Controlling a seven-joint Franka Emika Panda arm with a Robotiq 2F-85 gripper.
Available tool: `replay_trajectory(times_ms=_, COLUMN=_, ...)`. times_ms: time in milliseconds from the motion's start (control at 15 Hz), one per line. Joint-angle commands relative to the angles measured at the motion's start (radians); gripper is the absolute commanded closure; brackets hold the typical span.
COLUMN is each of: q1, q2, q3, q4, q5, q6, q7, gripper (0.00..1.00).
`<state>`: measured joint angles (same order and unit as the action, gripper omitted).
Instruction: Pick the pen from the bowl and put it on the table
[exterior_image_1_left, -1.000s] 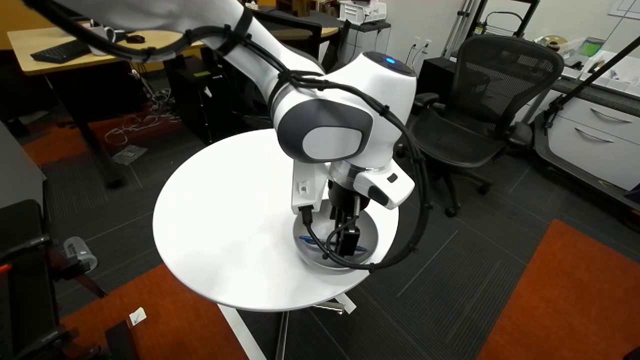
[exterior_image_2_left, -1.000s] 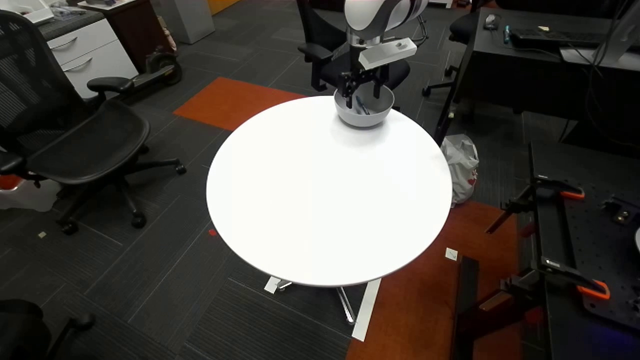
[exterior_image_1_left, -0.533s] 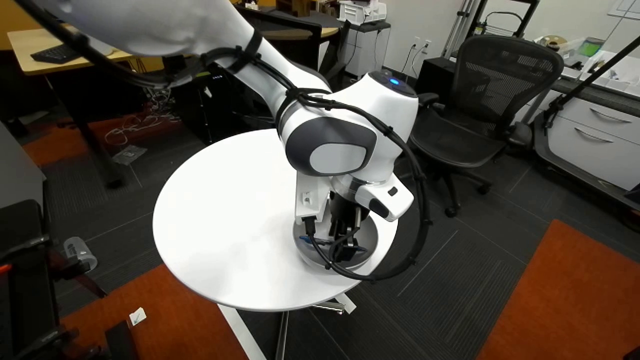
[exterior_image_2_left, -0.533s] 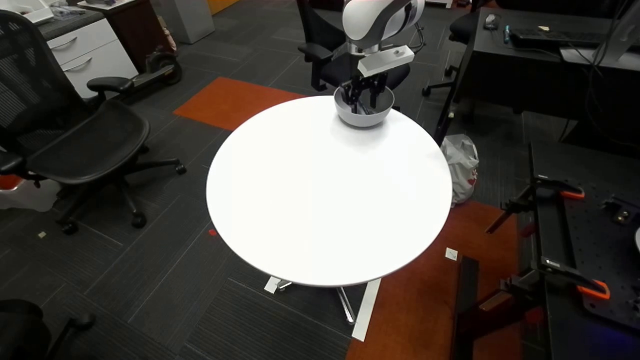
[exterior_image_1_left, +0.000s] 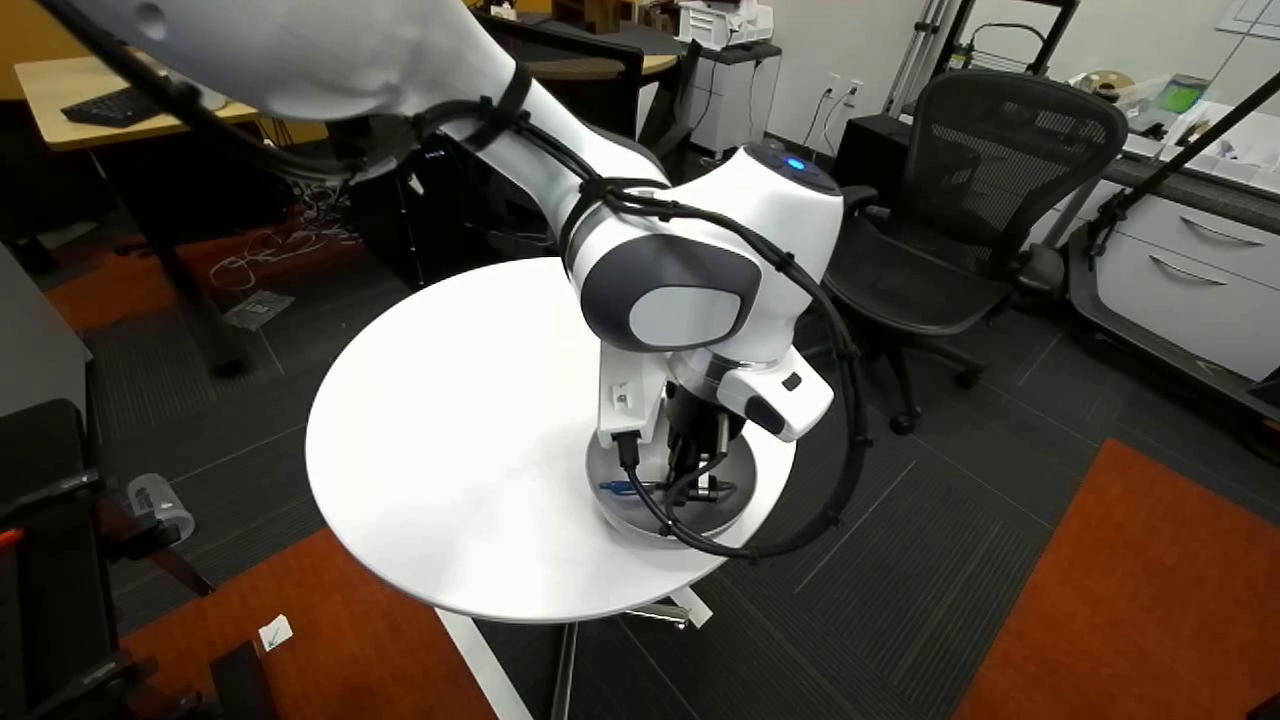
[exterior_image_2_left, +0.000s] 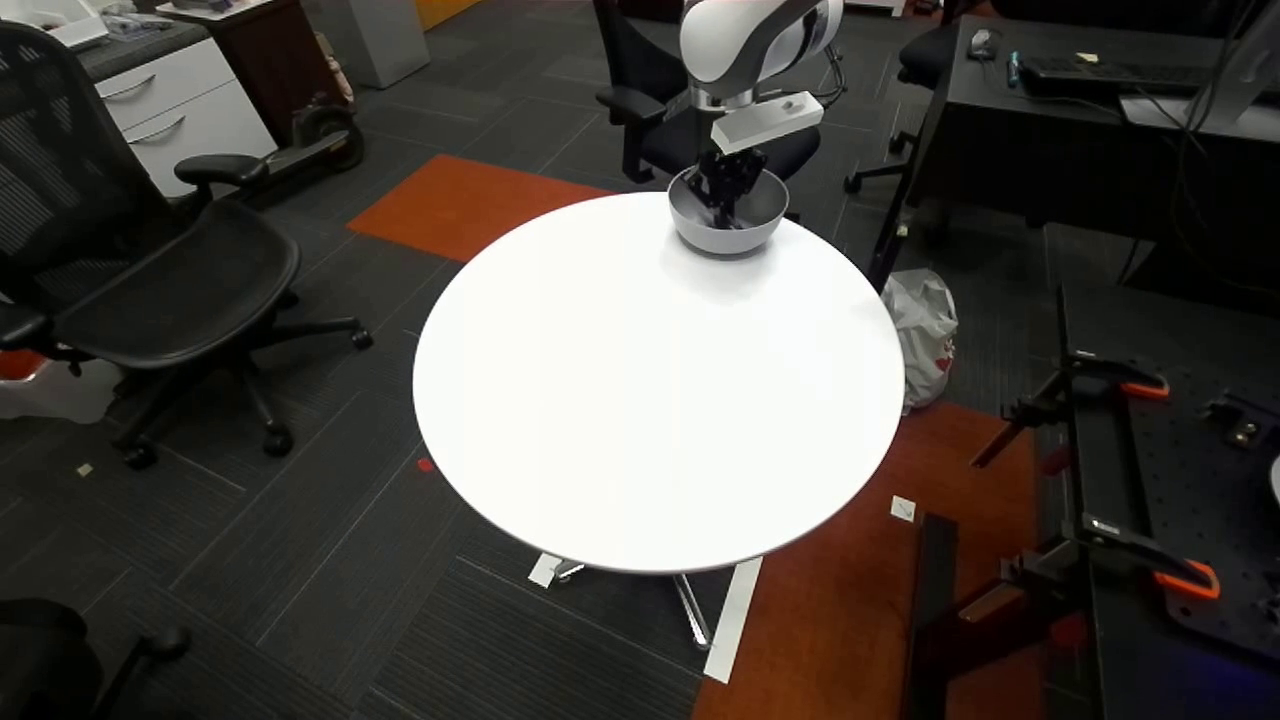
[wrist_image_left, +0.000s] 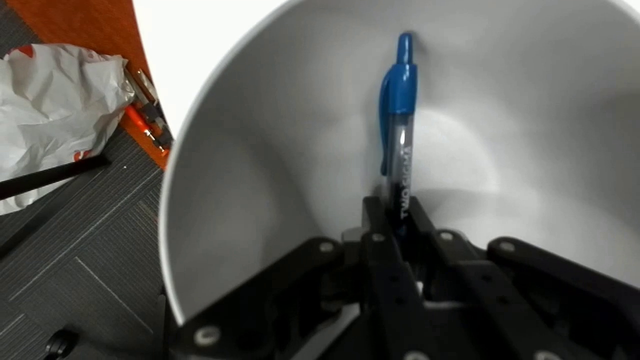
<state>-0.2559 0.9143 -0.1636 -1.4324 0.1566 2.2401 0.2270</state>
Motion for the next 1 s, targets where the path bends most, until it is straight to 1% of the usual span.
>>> replay_trajectory(times_ms=0, q1=0.003, q2=-0.069, q3=-0.017, q4=-0.020, q5=0.000, q6=-0.034, q7=0.024, gripper=0.97)
replay_trajectory(times_ms=467, q1=0.058, q2=-0.354, q3=-0.041, q4=-0.176, q5=-0.066, q6=-0.039, q7=0.018, gripper=0.97)
replay_trajectory(times_ms=667, q1=0.087, q2=-0.460, q3=-0.016, q4=-0.231, q5=-0.073, q6=-0.053, q7=0.021, gripper=0.97)
replay_trajectory(times_ms=800, q1=0.113, q2=-0.517, q3=0.004, q4=-0.281, q5=-0.068, q6=-0.054, q7=0.018, gripper=0.97)
replay_trajectory(times_ms=933, q1=0.146, q2=-0.566, q3=0.022, q4=-0.351, q5=-0.068, q6=-0.032, q7=0.023, gripper=0.97)
